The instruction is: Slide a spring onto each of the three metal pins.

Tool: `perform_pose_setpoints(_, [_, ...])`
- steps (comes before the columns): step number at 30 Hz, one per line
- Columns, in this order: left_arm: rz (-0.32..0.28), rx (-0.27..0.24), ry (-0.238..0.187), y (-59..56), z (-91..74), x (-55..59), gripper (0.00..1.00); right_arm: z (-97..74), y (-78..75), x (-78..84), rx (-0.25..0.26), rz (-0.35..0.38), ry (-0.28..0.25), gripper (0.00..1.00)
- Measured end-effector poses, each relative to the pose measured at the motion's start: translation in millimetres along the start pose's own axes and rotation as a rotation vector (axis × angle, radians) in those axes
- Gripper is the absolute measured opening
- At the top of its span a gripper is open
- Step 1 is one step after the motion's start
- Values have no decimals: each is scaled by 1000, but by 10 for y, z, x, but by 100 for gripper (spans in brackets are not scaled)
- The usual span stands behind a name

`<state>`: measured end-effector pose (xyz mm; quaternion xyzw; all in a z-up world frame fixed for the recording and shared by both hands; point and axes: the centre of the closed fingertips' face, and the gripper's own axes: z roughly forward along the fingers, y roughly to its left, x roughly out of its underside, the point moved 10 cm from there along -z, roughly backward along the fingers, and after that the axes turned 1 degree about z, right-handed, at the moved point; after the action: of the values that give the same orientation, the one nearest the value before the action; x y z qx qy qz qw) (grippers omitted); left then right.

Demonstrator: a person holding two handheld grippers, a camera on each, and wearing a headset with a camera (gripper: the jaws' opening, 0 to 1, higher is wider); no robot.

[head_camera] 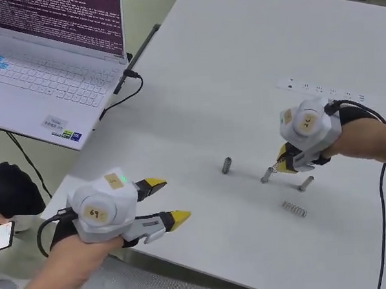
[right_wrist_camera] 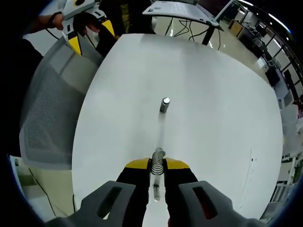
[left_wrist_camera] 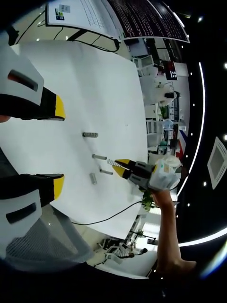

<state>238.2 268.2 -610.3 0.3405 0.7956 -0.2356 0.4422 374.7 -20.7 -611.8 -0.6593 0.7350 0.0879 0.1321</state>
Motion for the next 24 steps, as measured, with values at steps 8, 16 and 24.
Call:
perform_pose_setpoints(8, [-6,-8,4,13,6,-2,39,-9,1,-26,-6,-6,-1,8])
perform_pose_setpoints(16, [-11,-9,6,13,17,-11,39,0,-27,-20,-11,-7,2,8])
perform_pose_setpoints(24, [-16,-11,6,25,23,-4,39,47,-32,-33,-24,-18,13,8])
